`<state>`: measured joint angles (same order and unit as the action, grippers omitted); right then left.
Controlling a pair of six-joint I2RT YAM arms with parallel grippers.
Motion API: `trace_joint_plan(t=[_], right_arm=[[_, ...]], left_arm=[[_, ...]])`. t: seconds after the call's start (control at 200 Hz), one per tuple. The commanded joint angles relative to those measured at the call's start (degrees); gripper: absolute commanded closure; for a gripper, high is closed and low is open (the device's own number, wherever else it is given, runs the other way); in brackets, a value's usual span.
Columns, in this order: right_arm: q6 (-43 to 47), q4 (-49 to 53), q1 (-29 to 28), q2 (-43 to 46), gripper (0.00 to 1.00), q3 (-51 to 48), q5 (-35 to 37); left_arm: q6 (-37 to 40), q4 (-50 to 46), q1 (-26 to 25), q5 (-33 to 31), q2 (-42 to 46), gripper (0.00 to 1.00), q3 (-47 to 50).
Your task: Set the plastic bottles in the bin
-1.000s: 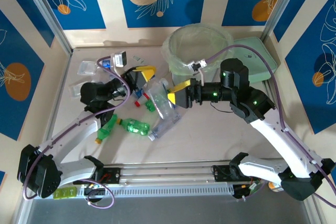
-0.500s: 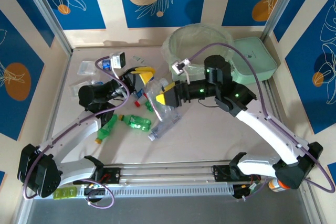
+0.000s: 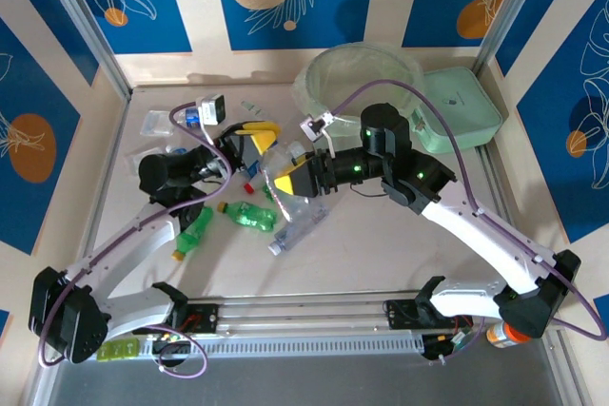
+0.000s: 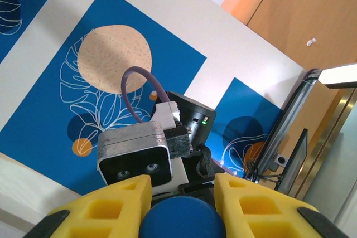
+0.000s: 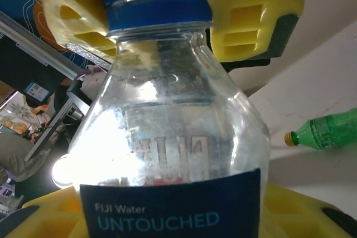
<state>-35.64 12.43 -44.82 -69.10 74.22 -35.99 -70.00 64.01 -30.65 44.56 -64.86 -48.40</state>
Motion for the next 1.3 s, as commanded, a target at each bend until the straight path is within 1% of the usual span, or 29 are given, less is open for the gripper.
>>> trace_joint_plan(t=[0.0,0.04,0.09,0.16,0.245,0.295,0.34,0.405,0.485,0.55,0.61,0.695,0.79,0.875,1.015,1.15,1.215,1.295], right_arm=[[-1.3,-3.2,-0.7,1.4,0.56,-0.7,0.2],[-1.3,-3.0,-0.4,1.7,0.56,-0.8,0.7],[-0.8,-2.0,0.3,2.1,0.56,-0.7,1.1],[1.1,1.2,1.4,2.6,0.57,0.1,2.9],[5.4,7.6,2.5,3.0,0.57,2.5,7.7],[7.0,11.4,4.0,2.8,0.57,4.2,11.0],[8.2,15.5,6.1,2.1,0.59,6.6,14.2],[9.8,21.4,10.0,-0.1,0.60,10.8,18.9],[12.0,27.1,14.4,-3.8,0.63,16.4,25.0],[13.9,28.8,17.5,-6.5,0.63,19.9,28.4],[15.2,29.1,20.0,-9.3,0.63,22.7,31.6],[16.3,29.2,23.6,-13.9,0.62,27.3,34.4],[17.7,29.6,26.0,-19.7,0.62,32.6,38.8],[18.8,31.2,27.6,-25.4,0.62,38.3,40.2],[20.0,36.7,28.4,-34.6,0.62,47.9,43.5],[21.1,45.0,27.8,-42.6,0.62,56.5,45.1],[21.7,48.3,27.2,-45.4,0.62,58.7,47.0],[21.5,50.2,27.0,-47.3,0.62,59.0,47.1]], left_arm=[[1.7,0.5,-0.5,2.7,1.2,0.53,-2.0],[2.1,0.0,-0.2,2.6,1.8,0.40,-1.9],[3.7,-2.6,0.2,1.9,3.5,0.29,-1.3],[9.0,-10.3,0.8,-0.5,7.5,0.22,0.1],[20.4,-27.3,0.9,-7.3,15.0,0.13,0.8],[27.5,-38.1,0.9,-12.5,19.1,0.12,0.0],[33.4,-49.8,0.9,-18.1,21.9,0.12,-1.7],[39.7,-64.7,0.9,-26.1,23.7,0.12,-4.8],[44.5,-77.7,0.9,-33.8,23.8,0.15,-7.3],[46.8,-84.1,0.9,-37.9,23.5,0.16,-7.8],[48.7,-86.8,0.8,-39.1,23.5,0.17,-7.2],[51.0,-88.7,0.8,-38.7,24.3,0.17,-6.2],[53.2,-89.7,0.9,-38.4,25.1,0.17,-5.2],[54.6,-89.8,0.8,-38.3,25.5,0.17,-4.0],[55.0,-88.5,0.5,-38.4,25.9,0.17,-2.4],[55.0,-87.2,0.3,-37.9,26.3,0.17,-1.1],[55.4,-86.8,0.1,-38.1,26.7,0.17,-0.4],[55.8,-86.7,0.0,-39.0,27.2,0.16,0.1]])
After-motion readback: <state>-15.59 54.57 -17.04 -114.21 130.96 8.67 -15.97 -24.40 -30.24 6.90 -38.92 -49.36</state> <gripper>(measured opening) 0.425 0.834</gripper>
